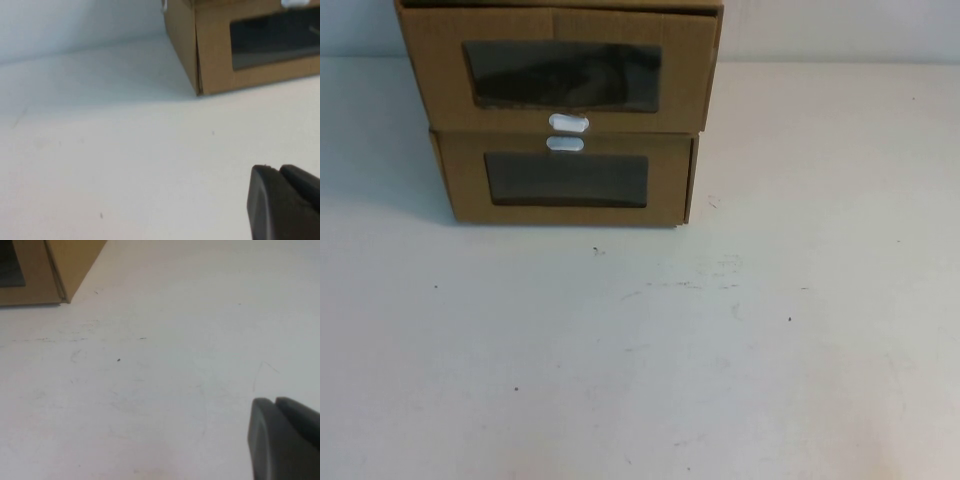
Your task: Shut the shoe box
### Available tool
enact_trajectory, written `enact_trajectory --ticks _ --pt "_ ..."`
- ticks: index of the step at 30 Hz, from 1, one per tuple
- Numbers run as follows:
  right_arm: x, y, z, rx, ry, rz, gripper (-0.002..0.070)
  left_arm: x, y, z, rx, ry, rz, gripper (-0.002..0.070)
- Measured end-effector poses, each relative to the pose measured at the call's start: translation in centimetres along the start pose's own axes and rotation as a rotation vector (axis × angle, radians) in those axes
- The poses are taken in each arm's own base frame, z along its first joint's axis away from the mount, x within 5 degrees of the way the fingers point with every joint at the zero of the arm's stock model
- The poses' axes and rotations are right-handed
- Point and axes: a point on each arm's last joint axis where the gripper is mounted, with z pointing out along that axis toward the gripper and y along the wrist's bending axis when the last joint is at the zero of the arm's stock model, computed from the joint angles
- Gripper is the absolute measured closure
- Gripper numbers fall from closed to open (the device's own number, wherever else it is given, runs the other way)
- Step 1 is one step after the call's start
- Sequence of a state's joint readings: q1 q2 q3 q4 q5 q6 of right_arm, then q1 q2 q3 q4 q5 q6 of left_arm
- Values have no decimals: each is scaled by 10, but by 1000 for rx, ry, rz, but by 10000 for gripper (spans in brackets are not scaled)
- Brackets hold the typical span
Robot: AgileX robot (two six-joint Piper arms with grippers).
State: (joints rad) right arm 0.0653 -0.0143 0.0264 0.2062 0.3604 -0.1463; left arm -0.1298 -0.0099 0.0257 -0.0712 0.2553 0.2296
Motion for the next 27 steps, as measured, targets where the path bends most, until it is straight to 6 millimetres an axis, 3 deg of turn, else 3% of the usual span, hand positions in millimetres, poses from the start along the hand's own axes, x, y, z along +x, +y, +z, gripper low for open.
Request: enact_trajectory --ticks 3,27 --pt "0 0 0 0 0 0 687 9 -1 0 11 98 -12 677" --pt "0 0 0 0 0 0 687 10 -1 -1 10 105 -27 677"
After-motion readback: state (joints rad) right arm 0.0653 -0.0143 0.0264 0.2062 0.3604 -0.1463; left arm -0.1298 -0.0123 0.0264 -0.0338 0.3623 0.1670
